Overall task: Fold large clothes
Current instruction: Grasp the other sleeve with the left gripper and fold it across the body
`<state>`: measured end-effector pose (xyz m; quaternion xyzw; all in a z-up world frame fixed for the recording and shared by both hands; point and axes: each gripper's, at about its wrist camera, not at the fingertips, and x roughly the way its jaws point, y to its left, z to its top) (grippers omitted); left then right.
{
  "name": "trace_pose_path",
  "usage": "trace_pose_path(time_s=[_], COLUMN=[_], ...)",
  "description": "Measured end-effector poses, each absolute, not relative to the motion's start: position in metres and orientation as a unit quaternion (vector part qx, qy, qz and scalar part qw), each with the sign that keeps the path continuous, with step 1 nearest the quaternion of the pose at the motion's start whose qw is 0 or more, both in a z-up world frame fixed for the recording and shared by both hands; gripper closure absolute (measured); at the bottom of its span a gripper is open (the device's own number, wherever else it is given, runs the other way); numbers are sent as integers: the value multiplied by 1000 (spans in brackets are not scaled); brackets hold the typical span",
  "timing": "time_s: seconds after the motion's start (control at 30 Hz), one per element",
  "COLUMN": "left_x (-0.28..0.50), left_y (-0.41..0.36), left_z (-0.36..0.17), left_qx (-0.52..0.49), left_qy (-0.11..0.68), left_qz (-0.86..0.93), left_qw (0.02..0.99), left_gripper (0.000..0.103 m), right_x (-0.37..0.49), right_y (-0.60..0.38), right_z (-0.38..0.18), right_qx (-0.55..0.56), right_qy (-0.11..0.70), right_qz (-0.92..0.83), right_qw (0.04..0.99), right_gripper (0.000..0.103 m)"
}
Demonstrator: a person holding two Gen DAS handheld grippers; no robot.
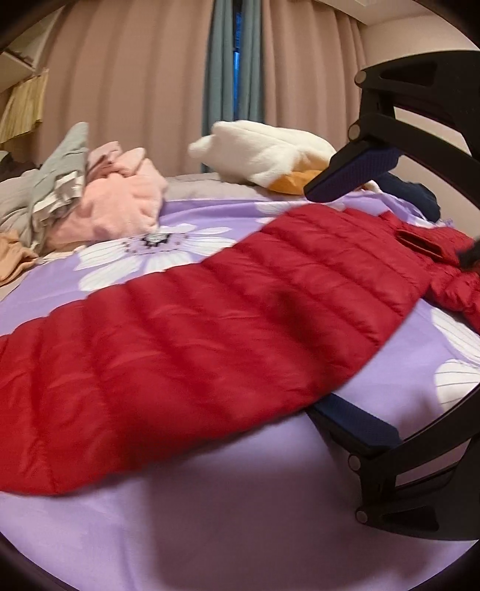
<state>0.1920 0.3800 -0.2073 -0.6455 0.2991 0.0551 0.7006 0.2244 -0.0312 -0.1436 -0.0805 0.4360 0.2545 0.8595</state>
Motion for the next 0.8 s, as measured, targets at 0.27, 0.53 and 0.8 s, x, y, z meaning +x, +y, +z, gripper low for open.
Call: trace_pose_path(time_s=[0.27,0.53,0.8], left_x=[194,192,206], left_y=[405,412,321], left_z=[-203,-198,-78], left_qx=[-635,-559,-292], left_qy=[297,354,337], left_qz=[90,157,135], left_qw=[708,733,885], left_gripper=[34,90,93], right_x=[217,190,167], right_y=[-34,-51,-98], right_z=[-151,-127,-106], right_qx=[-74,-75,-26], right_qy=[439,407,385], right_qz=[254,256,226], right_qw=[859,874,894], right_gripper=[68,68,68])
